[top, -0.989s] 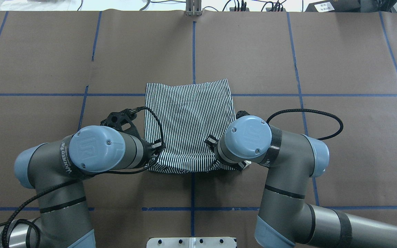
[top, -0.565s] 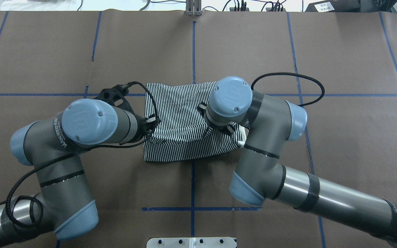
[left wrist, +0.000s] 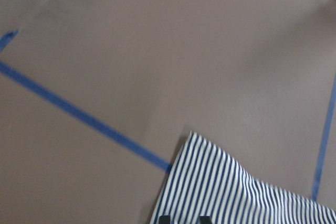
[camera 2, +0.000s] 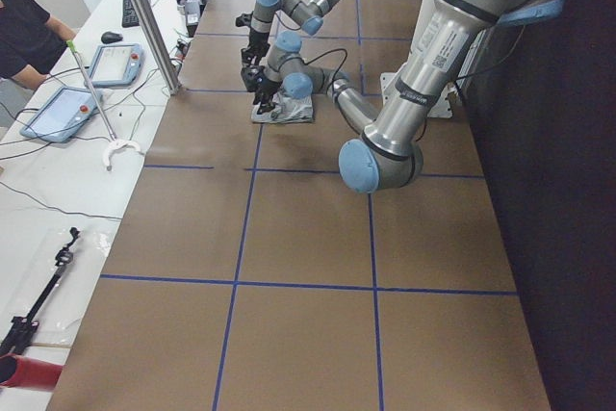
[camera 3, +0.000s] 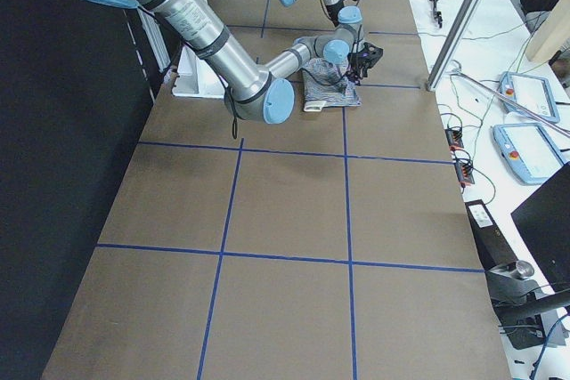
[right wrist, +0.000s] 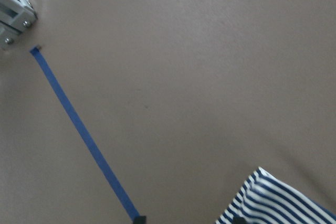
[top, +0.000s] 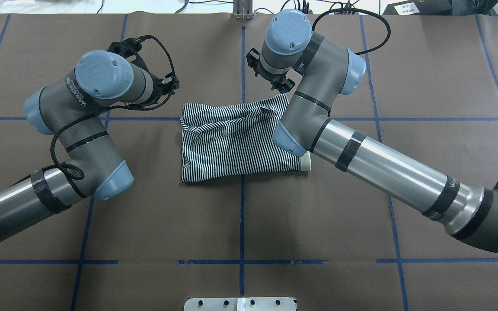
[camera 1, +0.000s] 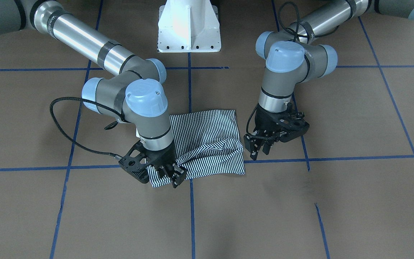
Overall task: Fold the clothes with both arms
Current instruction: 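Release the shirt and raise both grippers away from it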
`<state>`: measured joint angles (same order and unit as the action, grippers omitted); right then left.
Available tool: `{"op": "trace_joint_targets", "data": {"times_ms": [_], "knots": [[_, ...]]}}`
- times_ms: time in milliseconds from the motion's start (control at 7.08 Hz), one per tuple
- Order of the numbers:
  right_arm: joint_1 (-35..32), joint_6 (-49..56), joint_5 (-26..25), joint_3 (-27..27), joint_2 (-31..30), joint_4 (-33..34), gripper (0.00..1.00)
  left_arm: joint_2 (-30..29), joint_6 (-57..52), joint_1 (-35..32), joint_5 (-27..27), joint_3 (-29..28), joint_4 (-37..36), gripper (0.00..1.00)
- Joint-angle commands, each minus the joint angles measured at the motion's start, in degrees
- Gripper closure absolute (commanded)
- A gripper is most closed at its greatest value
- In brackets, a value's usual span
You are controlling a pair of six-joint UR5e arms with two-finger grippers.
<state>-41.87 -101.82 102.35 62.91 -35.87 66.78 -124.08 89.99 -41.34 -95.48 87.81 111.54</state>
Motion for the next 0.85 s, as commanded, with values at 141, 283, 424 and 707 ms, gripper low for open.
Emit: {"op": "trace_joint_targets", "data": {"times_ms": [141, 283, 424, 707], "knots": [[-3.21, 5.54, 1.27, -2.88, 0.97, -2.10, 0.00, -1.25, -1.84, -0.85, -3.20, -1.41, 1.66, 0.00], [-5.56, 8.27, 4.67, -2.71, 0.80, -1.74, 0.00, -2.82, -1.49, -0.59, -3.40, -1.85, 1.58, 0.00], [-8.98, 12.04, 9.14, -2.62, 0.10, -1.65, 0.00, -4.06, -2.18, 0.80, -3.22, -5.07, 1.66, 0.00], [-13.57, 16.99, 14.88, -2.44, -1.92, -1.65, 0.00, -4.42, -7.44, 1.25, -2.87, -7.57, 1.49, 0.15]]}}
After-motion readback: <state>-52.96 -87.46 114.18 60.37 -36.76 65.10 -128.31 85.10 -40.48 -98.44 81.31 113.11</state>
